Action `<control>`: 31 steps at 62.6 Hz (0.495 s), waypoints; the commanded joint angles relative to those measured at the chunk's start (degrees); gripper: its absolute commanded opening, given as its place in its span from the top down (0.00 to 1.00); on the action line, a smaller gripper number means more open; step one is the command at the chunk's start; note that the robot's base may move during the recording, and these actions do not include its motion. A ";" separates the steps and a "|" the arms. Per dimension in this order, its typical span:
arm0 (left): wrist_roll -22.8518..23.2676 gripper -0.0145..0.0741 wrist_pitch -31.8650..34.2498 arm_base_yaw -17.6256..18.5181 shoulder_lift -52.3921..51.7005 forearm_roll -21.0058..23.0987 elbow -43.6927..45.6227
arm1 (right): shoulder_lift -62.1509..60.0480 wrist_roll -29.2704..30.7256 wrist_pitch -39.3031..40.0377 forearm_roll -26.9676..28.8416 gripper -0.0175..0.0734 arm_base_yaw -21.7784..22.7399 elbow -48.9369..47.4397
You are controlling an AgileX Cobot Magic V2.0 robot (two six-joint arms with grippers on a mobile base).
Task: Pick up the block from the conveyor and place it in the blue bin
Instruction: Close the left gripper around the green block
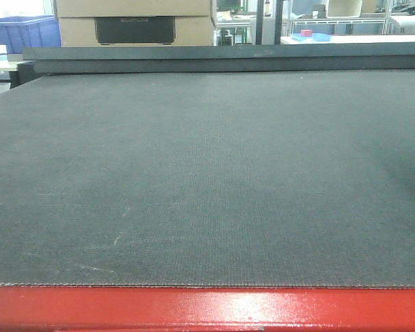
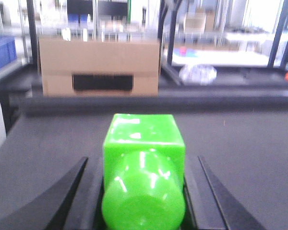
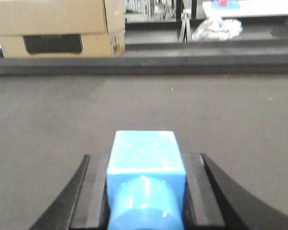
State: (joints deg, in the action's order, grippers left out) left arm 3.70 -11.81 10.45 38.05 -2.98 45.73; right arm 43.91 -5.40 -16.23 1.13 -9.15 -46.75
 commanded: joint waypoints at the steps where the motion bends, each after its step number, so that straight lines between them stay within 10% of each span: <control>1: -0.08 0.96 1.76 0.40 -1.14 -0.44 0.05 | -1.33 0.46 3.54 -1.13 0.99 -0.14 0.17; 15: -0.08 0.96 -0.66 0.40 -2.19 -0.21 0.05 | -4.55 0.46 5.11 -12.62 0.99 -0.14 0.84; 31: -0.08 0.96 -3.81 0.40 -2.19 0.10 0.05 | -10.08 0.36 6.63 -12.08 0.99 -0.14 6.83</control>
State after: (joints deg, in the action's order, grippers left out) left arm 3.70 -14.41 10.45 36.17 -2.98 45.73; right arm 36.25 -5.40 -11.54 -10.58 -9.15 -41.32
